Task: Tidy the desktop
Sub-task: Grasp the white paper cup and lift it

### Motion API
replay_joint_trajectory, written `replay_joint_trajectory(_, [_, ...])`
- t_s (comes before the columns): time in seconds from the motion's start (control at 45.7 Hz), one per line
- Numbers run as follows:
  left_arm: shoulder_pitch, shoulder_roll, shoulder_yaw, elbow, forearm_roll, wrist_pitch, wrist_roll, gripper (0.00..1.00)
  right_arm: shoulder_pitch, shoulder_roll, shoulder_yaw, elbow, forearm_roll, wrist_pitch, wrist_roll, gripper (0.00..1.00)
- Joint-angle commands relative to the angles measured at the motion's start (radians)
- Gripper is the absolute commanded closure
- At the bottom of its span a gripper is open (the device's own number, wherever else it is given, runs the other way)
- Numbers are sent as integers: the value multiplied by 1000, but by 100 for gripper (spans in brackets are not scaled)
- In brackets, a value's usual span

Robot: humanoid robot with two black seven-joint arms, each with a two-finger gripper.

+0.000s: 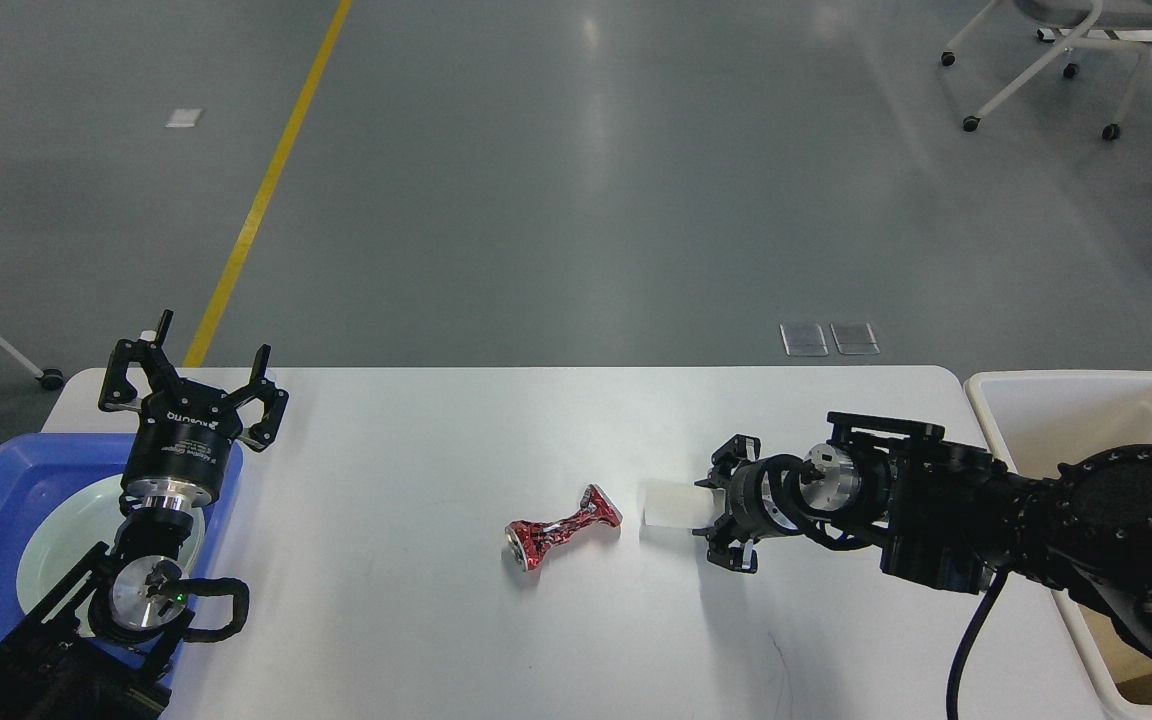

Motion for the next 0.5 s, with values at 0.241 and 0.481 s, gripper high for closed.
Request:
replay_joint_trajectory(0.241, [0,1,0,0,0,0,0,4,91,-66,-6,113,-24,8,-2,100])
replay_joint_trajectory(0.481, [0,0,0,0,0,0,0,4,142,-71,-31,171,-24,8,-11,100])
